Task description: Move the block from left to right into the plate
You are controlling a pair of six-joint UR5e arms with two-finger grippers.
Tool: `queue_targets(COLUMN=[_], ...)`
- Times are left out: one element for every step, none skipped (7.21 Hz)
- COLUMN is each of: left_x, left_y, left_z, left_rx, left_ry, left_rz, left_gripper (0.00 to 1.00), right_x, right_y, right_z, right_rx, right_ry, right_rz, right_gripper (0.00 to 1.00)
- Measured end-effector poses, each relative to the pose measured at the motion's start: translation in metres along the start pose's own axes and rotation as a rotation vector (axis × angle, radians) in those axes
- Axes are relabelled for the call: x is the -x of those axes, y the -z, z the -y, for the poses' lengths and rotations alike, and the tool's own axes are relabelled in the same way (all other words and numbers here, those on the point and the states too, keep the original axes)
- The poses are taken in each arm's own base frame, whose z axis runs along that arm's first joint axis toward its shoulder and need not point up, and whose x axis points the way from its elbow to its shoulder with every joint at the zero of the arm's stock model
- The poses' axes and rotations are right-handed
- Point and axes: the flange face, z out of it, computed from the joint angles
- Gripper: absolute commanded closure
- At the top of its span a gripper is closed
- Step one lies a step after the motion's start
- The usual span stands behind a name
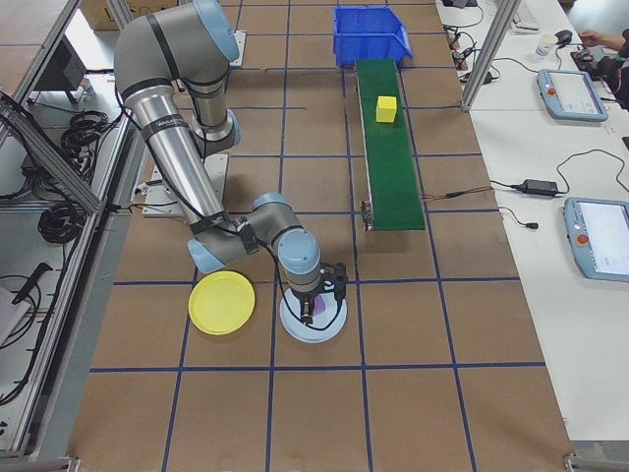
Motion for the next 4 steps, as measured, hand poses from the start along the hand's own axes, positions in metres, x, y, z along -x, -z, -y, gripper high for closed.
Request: queue_targets(left_x=[0.0,0.0,0.0,0.0], left_y=[0.0,0.0,0.0,0.0], left_z=[0.0,0.0,0.0,0.0], left_rx=[0.0,0.0,0.001,0.0], left_ry=[-0.001,-0.002,-0.002,-0.003], left_rz=[0.0,0.0,0.001,0.001], left_gripper=[0.0,0.0,0.0,0.0], right_x=[0.006,0.037,0.086,0.139], right_y=[0.02,0.053,0.079,0.089], right_z=[0.011,0.039,0.07,0.098], right_rx=[-0.001,-0.019,-0.033,-0.032], right_ry=[-0.039,-0.044,-0.031,-0.028], right_rz=[0.0,-0.025,-0.041,-0.013], right_gripper=[0.0,0.0,0.0,0.0])
